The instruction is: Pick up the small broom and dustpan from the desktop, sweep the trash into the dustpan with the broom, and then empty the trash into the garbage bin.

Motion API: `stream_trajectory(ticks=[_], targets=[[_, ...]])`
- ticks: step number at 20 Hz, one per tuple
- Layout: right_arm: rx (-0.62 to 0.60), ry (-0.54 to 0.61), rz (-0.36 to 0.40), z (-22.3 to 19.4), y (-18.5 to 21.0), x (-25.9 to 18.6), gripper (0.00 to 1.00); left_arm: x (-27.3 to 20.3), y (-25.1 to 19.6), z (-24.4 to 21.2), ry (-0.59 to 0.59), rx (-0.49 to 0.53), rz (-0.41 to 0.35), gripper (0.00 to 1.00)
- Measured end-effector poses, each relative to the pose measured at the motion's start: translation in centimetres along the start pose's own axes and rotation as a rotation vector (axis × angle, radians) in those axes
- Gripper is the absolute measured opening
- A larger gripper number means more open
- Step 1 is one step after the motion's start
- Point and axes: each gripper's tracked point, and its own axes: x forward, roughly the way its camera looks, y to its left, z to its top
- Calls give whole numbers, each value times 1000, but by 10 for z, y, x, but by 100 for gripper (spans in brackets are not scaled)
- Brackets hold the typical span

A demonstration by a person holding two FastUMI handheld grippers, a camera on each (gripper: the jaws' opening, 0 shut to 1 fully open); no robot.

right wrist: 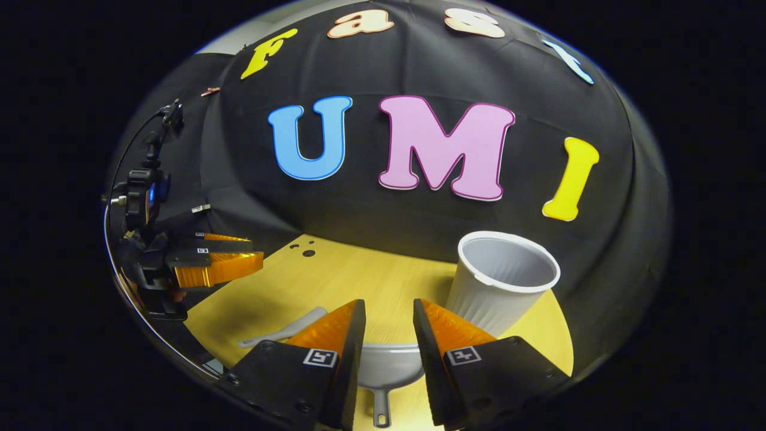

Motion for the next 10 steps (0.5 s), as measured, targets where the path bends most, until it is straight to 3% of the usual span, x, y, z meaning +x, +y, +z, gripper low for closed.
stream_trajectory(ticks=[10], targets=[[5,-13,-11,2,1,12,47,6,4,-5,23,-8,-10,55]])
